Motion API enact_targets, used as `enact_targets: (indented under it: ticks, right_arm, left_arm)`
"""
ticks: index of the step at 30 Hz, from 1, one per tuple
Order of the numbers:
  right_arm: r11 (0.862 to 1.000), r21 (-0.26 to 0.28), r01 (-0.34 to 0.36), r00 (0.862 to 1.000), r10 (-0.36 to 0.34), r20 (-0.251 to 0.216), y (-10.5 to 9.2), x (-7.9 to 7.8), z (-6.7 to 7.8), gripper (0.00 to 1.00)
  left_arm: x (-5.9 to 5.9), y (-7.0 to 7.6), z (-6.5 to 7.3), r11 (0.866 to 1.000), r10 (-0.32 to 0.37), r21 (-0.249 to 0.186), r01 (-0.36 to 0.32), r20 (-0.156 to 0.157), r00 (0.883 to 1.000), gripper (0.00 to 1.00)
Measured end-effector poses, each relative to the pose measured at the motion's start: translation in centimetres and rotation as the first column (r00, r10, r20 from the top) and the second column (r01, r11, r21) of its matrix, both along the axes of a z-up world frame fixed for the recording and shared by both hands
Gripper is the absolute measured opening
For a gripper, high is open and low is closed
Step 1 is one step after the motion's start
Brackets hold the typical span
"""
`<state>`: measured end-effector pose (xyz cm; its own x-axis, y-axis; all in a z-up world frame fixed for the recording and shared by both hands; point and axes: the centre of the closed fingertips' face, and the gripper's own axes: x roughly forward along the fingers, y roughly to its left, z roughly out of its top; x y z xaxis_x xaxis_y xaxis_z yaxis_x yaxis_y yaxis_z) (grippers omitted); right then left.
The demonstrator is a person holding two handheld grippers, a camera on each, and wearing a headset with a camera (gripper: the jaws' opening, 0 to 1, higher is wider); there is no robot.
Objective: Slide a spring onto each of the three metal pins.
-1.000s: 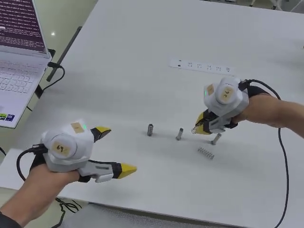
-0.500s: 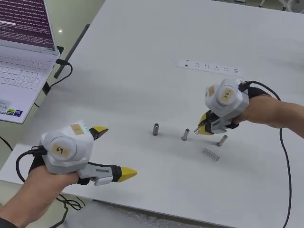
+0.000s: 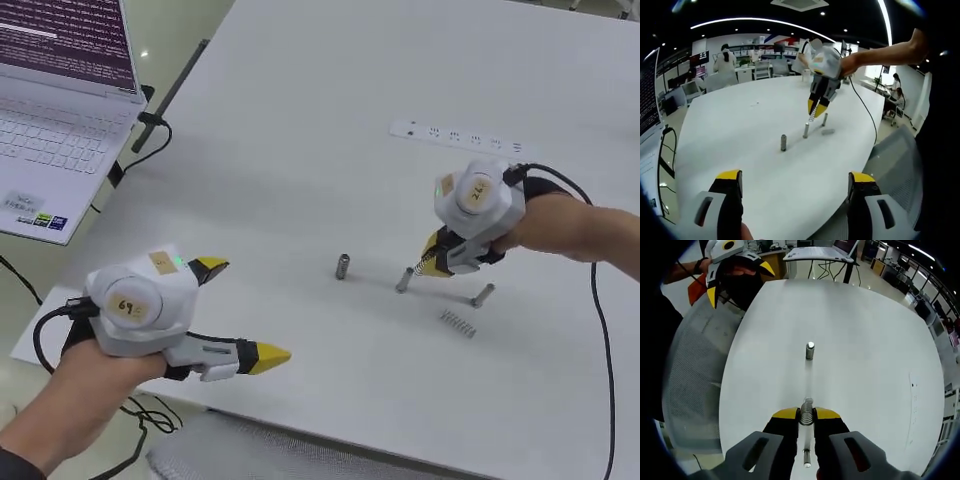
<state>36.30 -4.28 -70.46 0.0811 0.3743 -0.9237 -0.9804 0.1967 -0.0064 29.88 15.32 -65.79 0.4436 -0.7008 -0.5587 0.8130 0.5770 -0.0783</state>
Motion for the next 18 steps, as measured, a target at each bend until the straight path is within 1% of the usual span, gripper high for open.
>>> enact_targets:
  ticks: [18]
  right_arm:
    - [0.999,-0.018,-0.028,0.999,0.028,-0.017,0.68,0.5,-0.87,0.09]
  left_arm:
    - [0.03,0.71,0.01,1.0,0.022,-0.005,-0.022,-0.005,1.0,0.83]
